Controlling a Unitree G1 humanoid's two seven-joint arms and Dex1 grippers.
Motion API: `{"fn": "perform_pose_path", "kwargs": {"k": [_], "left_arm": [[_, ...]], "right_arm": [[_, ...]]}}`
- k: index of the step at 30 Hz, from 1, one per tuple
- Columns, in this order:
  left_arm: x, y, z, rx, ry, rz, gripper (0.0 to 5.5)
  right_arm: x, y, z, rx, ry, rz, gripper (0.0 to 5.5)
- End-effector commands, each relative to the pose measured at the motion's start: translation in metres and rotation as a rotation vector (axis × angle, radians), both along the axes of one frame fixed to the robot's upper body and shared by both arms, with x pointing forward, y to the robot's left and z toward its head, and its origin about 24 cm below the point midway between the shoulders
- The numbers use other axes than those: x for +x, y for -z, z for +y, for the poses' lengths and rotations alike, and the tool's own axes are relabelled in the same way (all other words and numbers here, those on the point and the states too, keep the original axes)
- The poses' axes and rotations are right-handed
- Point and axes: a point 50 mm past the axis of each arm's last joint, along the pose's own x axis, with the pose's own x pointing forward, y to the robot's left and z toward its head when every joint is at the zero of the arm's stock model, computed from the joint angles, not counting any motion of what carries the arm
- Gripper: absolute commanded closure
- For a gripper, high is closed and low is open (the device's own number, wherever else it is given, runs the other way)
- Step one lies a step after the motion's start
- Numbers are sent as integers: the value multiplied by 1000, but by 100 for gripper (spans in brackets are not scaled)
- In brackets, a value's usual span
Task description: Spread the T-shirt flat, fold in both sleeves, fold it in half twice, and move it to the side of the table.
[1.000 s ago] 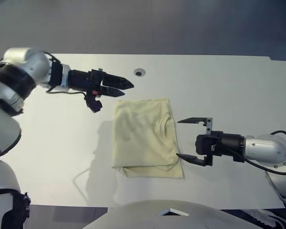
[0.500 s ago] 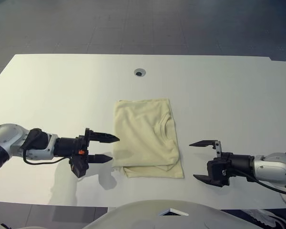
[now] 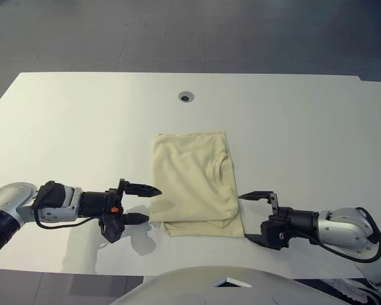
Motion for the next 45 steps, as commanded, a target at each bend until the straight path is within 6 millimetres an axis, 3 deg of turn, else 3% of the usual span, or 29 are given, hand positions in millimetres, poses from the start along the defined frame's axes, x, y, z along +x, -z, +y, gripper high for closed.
{"fn": "perform_pose_path", "kwargs": {"k": [1, 19, 23, 45], "left_arm": [[0, 3, -3, -7, -6, 7, 10], [6, 8, -12, -19, -2, 11, 10], [3, 11, -14, -6, 27, 50, 10], [-4, 27, -19, 82, 96, 144, 387]], "right_arm": [[-4, 11, 2, -40, -12, 42, 11], [6, 14, 11, -84, -40, -62, 11], [7, 17, 12, -96, -51, -61, 80], [11, 27, 12, -114, -71, 0, 449]]}}
